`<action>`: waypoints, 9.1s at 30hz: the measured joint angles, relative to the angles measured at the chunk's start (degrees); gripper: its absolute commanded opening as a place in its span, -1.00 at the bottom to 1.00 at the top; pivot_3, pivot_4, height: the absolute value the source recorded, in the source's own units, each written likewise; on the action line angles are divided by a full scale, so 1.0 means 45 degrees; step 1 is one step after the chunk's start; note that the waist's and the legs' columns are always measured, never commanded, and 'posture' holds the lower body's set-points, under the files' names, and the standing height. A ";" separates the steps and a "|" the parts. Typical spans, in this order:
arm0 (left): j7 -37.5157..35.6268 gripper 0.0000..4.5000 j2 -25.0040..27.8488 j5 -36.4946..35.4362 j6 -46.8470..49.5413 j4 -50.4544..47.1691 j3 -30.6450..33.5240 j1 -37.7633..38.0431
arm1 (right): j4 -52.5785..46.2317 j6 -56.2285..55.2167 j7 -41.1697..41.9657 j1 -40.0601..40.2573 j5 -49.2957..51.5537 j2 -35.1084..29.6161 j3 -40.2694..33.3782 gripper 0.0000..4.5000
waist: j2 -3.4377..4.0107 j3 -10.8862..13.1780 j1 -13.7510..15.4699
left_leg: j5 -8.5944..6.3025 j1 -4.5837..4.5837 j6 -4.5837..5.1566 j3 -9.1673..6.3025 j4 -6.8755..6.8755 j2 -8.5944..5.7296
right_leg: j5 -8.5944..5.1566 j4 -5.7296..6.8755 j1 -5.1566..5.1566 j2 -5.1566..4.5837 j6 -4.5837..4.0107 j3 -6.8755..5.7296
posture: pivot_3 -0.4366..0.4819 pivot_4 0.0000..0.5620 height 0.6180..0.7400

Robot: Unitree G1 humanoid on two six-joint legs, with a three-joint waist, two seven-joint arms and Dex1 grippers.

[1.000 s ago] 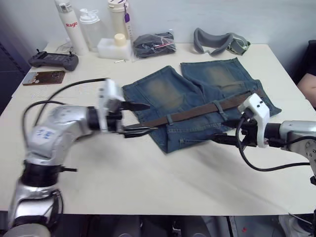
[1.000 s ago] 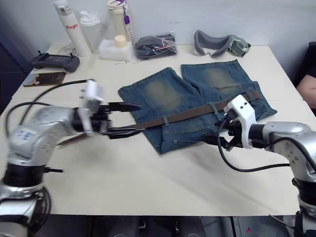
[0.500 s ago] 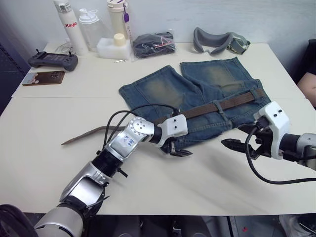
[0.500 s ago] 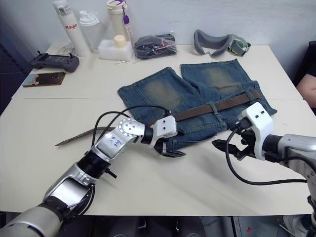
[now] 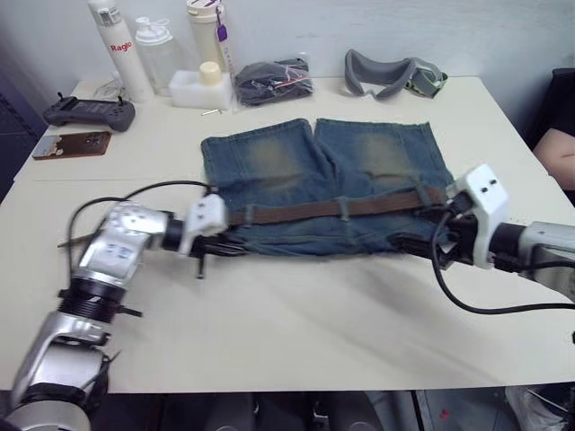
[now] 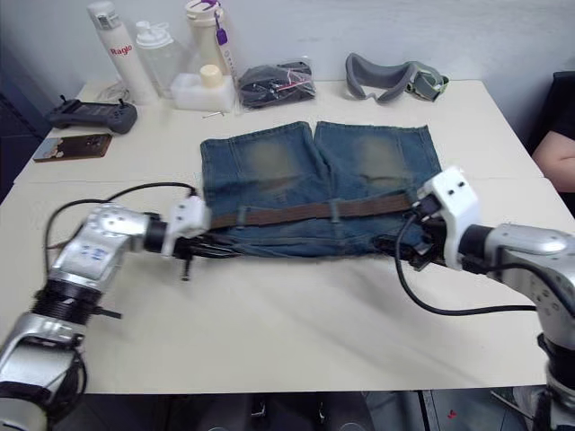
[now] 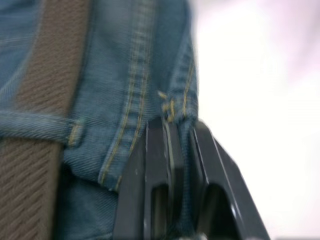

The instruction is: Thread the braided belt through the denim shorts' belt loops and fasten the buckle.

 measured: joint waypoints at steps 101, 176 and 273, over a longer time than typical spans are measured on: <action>-0.0180 0.37 0.1431 -0.4734 -0.0846 -0.5799 0.5476 1.1478 | 0.4656 -2.8029 0.0327 1.0558 -0.9322 0.0279 0.2093 0.97 | -0.0009 -0.0069 0.0179 | -0.0233 -0.0021 0.0056 0.0006 0.0358 0.0067 | -0.0130 0.0241 0.0009 0.0025 -0.0017 -0.0016 | -0.05 -0.47 -0.38; 0.3520 0.90 0.1053 -0.9628 0.6789 -0.8583 0.5747 0.5778 | 0.1599 -0.6069 0.4320 0.0753 -0.0479 0.0404 0.3283 0.66 | 0.0254 -0.0244 0.0521 | -0.0736 -0.0178 0.0055 0.0006 0.0974 0.0341 | -0.0391 0.0600 -0.0072 0.0214 -0.0065 0.0002 | -0.05 -0.47 -0.38; 1.3219 0.97 -0.3014 -0.1169 1.0391 -0.2258 0.8075 -0.1894 | 0.9036 -0.7361 0.8902 -0.6047 -0.4507 0.3497 0.4423 1.00 | 0.0123 -0.0184 -0.0100 | -0.0487 -0.0582 0.0012 0.0142 0.0943 0.0208 | -0.0328 0.0807 -0.0584 0.0038 0.0033 0.0077 | -0.05 -0.47 -0.38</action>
